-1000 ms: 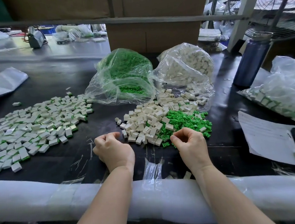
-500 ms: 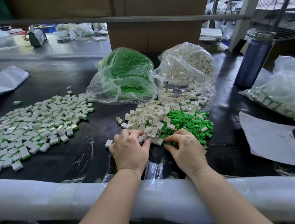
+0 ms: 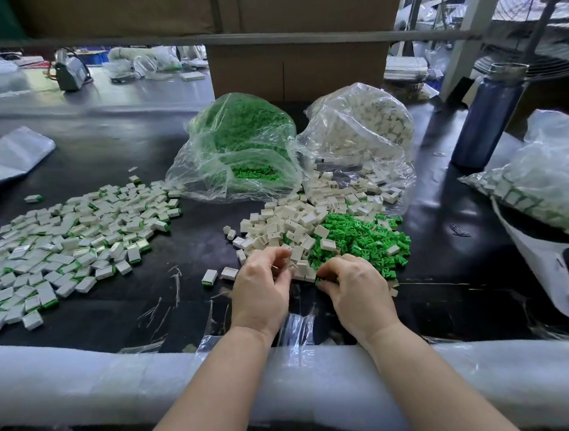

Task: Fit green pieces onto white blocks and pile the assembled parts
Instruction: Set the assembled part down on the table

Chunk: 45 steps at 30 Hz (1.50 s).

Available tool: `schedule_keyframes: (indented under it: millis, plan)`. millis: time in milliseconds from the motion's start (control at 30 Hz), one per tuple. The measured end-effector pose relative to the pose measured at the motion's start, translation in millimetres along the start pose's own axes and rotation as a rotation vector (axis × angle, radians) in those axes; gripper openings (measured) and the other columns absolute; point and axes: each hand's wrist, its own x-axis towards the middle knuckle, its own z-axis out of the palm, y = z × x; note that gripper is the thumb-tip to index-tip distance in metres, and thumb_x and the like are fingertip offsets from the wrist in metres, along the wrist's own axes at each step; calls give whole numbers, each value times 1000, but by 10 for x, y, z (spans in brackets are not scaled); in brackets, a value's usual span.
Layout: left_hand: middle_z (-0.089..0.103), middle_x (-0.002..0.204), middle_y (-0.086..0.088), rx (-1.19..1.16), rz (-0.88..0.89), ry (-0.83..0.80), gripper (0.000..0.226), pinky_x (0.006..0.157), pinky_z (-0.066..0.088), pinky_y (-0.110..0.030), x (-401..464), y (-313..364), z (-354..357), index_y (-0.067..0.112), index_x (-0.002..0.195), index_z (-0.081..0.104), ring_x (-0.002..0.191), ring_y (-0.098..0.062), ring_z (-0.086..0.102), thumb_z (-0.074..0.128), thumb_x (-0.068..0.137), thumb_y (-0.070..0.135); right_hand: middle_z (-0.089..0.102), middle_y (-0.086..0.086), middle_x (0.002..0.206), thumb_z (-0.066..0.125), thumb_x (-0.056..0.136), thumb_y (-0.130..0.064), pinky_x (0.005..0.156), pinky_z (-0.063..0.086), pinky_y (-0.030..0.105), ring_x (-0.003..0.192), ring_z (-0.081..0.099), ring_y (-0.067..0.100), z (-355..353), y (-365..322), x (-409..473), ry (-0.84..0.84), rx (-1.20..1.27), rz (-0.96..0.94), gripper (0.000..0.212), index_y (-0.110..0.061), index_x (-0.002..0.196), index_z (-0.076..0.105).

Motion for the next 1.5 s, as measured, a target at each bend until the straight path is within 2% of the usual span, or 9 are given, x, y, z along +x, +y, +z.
schedule_keyframes:
  millis: [100,267,467,600,867,1067,1267,1400,1500]
  plan:
    - [59,95,4,-36,9,-21,17,77,34,4,-4,1,-2,11,99,68,85,-8,54,67,83,7,61,0,96,60,89,-22,84,38,27,95,51,18,4,9,2,-17,4,-1,12,-15,96,66]
    - [64,92,-2,-165,-28,-102,12,82,51,-25,-16,21,-4,20,91,63,83,-14,61,63,86,9,61,0,94,58,90,-20,82,37,28,92,50,18,3,-3,-1,-30,-11,-36,6,-16,93,62]
    - [61,66,6,-274,-68,-227,17,64,47,-21,-30,56,-33,23,75,62,62,-8,54,67,81,9,62,0,99,61,88,-17,84,38,27,98,53,19,-6,-8,1,-17,43,17,14,-16,102,65]
    - [65,73,4,-195,-31,-384,12,74,50,-23,-40,60,3,19,78,64,70,-10,58,67,80,8,60,1,96,60,89,-15,81,34,24,99,51,18,-7,11,9,-25,69,28,13,-15,98,68]
    - [67,88,-4,-266,-69,-367,16,83,51,-22,-32,24,0,27,88,61,85,-16,63,64,86,11,58,-5,87,61,86,-1,82,41,18,87,55,14,-56,11,16,102,364,19,12,-8,93,69]
    - [68,87,-2,-324,-101,-363,13,85,51,-20,-21,34,-6,20,89,65,86,-13,64,66,84,8,68,-8,79,67,81,1,70,46,9,73,61,-2,-109,21,19,105,705,127,22,-21,79,69]
    - [67,82,4,-353,-86,-368,20,82,51,-17,-20,4,4,27,87,64,79,-5,63,66,84,8,67,3,71,70,77,3,70,55,26,72,66,23,-132,16,23,79,821,197,24,-19,70,63]
    - [68,84,4,-354,-100,-358,17,81,53,-23,-4,-31,23,25,86,63,78,-8,63,67,83,9,65,-4,66,72,76,2,64,47,12,62,59,1,-137,11,22,47,809,163,21,-16,69,65]
    - [67,82,6,-354,-103,-347,19,80,52,-21,1,-36,28,26,83,63,77,-6,62,67,83,8,65,-3,67,72,77,1,63,46,9,61,58,-1,-139,13,21,39,812,166,18,-15,70,66]
